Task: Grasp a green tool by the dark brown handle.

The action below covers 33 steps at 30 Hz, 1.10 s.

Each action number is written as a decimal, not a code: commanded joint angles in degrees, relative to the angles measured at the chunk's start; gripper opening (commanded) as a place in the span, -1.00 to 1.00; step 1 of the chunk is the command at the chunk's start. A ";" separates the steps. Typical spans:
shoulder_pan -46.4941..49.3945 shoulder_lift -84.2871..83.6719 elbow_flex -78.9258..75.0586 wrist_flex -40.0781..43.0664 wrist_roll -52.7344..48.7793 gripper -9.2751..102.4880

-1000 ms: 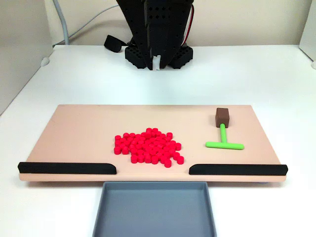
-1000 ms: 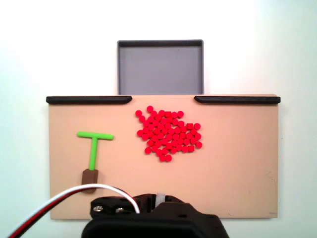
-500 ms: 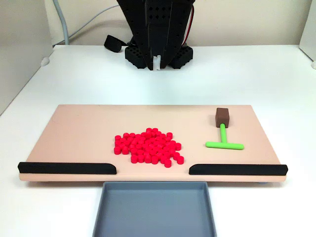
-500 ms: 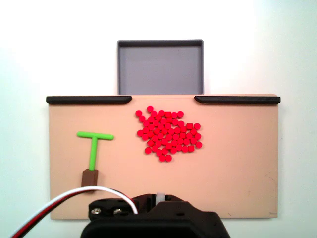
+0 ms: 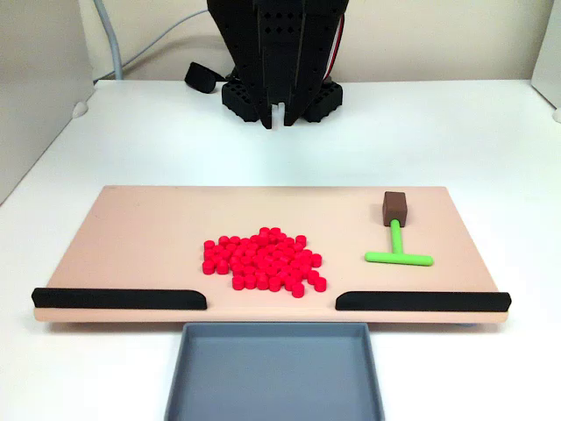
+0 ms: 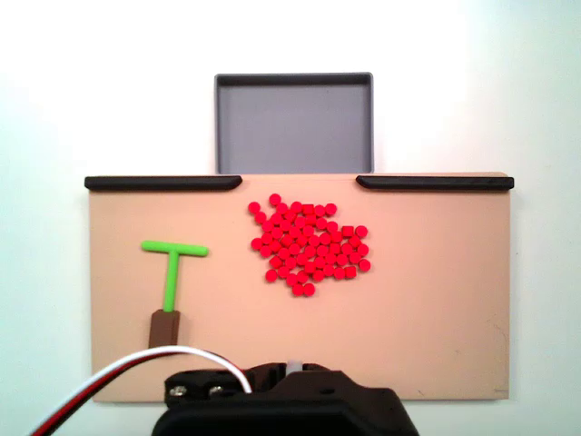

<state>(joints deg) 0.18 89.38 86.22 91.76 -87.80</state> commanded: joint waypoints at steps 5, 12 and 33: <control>-1.05 2.02 -0.18 -0.53 4.48 -0.84; -7.73 0.53 -0.18 -3.25 15.47 -0.84; -18.19 -5.19 -0.18 -3.34 21.18 -0.81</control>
<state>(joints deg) -18.90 84.11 86.22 88.24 -66.01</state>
